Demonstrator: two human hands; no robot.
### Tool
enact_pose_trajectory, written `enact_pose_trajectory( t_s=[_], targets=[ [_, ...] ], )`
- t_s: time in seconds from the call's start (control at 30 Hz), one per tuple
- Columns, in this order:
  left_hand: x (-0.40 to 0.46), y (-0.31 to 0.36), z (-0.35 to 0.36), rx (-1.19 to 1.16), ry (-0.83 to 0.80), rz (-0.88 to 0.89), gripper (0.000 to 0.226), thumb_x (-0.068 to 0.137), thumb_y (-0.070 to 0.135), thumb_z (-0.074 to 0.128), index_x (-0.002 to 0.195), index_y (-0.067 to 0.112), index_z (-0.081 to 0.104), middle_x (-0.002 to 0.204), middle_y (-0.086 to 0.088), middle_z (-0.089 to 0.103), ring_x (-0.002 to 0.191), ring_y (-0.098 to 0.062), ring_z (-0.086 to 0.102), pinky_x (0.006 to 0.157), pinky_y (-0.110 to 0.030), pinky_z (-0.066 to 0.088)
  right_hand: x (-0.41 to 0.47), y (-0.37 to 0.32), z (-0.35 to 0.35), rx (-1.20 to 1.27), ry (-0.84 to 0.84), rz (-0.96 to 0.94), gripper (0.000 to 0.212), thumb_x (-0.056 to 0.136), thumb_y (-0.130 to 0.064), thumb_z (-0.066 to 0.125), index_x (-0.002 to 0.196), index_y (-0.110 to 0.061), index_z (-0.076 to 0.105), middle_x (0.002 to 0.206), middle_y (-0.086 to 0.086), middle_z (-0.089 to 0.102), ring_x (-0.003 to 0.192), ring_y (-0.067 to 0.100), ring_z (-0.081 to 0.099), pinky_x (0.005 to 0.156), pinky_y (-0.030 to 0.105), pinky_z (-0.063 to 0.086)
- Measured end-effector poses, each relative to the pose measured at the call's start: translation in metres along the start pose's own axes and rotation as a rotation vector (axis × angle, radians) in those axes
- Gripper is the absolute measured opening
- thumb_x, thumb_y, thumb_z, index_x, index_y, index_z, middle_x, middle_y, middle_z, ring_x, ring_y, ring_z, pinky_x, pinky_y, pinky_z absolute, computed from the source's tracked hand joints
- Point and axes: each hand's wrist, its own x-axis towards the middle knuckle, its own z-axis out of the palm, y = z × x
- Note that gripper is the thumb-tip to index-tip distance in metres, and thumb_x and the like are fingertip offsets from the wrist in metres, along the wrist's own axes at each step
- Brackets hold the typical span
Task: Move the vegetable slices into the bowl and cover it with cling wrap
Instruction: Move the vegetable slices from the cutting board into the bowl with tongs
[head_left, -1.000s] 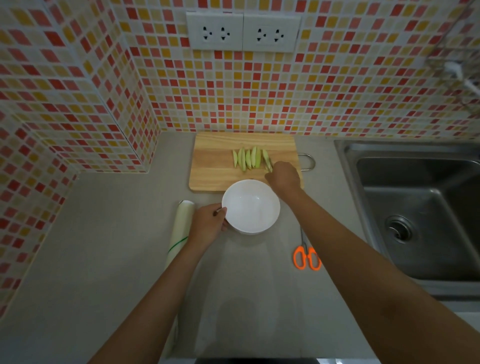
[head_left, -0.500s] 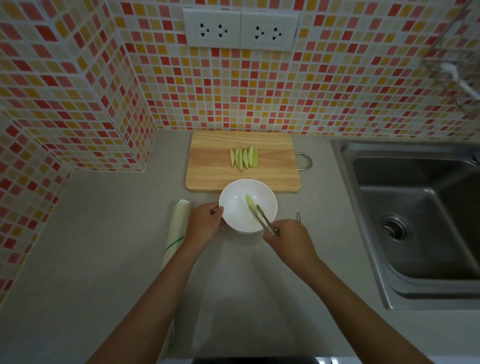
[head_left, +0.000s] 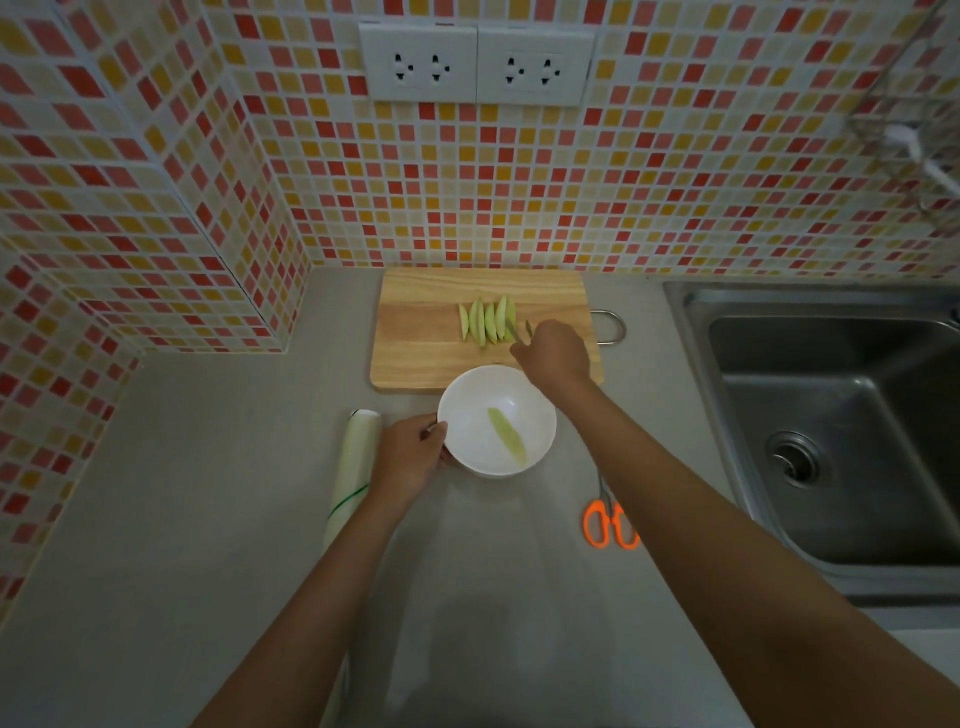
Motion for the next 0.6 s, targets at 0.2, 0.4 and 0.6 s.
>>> enact_pose_trajectory(
  t_s=[0.2,0.4,0.6],
  targets=[
    [-0.001,0.001,-0.001,-0.023,-0.011,-0.004,0.024,0.093,0.01,0.049,0.094,0.003,0.072,0.069,-0.014,0.068,0.062,-0.025,0.065,0.072,-0.039,0.055,0.014,-0.008,0.013,-0.095,-0.009,-0.005,0.026,0.082,-0.015,0.061,0.062,-0.011,0.046,0.071,0.004,0.057,0.08,0.028,0.062,0.047,0.025,0.028],
    [-0.002,0.003,-0.002,-0.026,-0.015,-0.013,0.024,0.093,0.009,0.048,0.094,0.006,0.072,0.061,0.0,0.063,0.054,-0.012,0.06,0.057,-0.02,0.052,0.006,0.002,0.012,-0.046,0.012,-0.032,0.026,0.085,-0.016,0.06,0.064,-0.007,0.047,0.07,0.004,0.057,0.073,0.027,0.059,0.053,0.026,0.032],
    [-0.002,0.003,-0.003,-0.028,-0.026,-0.011,0.024,0.093,0.01,0.048,0.093,0.003,0.072,0.066,-0.009,0.066,0.06,-0.022,0.064,0.07,-0.037,0.056,-0.074,0.016,-0.015,0.181,0.054,-0.061,0.046,0.08,-0.02,0.063,0.044,-0.017,0.035,0.041,-0.005,0.03,0.042,0.012,0.03,0.043,0.028,0.017]
  ],
)
